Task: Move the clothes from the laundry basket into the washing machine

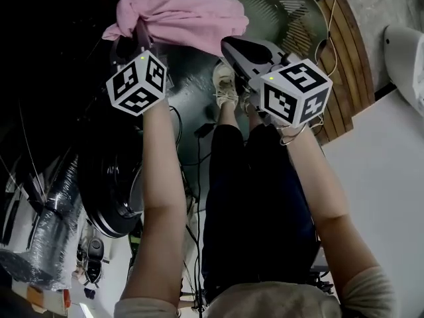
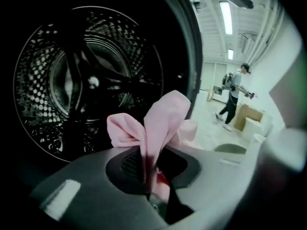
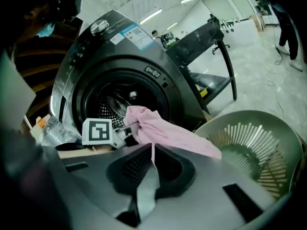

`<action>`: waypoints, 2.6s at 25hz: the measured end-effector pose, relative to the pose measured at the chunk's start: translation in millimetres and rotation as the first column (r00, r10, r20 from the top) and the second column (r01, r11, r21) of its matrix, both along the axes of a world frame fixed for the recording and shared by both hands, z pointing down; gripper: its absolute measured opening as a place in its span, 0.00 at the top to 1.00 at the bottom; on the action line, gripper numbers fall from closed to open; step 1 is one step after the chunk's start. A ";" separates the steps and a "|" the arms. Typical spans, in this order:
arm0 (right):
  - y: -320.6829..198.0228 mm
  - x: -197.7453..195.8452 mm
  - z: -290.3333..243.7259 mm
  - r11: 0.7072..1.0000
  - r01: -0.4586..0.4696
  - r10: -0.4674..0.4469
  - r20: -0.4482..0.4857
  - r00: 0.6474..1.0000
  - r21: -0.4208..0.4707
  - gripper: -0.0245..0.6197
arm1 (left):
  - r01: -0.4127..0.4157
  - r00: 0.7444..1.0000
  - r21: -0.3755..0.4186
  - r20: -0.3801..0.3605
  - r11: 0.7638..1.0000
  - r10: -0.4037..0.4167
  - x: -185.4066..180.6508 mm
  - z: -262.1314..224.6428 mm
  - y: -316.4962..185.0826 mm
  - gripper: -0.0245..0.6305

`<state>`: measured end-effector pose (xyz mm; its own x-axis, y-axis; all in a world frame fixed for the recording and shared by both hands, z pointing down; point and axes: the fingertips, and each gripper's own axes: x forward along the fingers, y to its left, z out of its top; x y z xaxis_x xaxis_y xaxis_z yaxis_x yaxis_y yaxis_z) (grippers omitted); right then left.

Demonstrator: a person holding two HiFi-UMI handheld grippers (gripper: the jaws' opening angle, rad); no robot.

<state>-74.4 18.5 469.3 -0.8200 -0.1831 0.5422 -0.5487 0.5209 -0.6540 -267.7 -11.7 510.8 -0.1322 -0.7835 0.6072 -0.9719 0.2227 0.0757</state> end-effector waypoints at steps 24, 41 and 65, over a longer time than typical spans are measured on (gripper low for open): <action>29.6 14.3 29.2 0.994 -0.017 0.019 0.020 1.000 -0.110 0.93 | 0.318 0.938 0.184 0.078 0.930 -0.337 -122.2 -13.4 -72.0 0.79; 52.0 22.8 36.7 0.991 0.024 -0.024 0.002 1.000 -0.129 0.93 | 0.200 0.956 -0.112 -0.193 0.973 -0.218 53.9 82.0 36.7 0.56; 58.7 14.5 37.4 0.992 0.050 -0.047 0.028 0.998 -0.113 0.93 | 0.225 0.964 0.119 0.117 0.967 -0.239 -80.3 15.2 -81.9 0.84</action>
<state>-59.9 77.3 506.7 -0.8402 -0.0808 0.5362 -0.5069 0.4681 -0.7238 -348.0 -93.6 526.0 -0.3895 -0.7800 0.4897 -0.8977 0.4405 -0.0123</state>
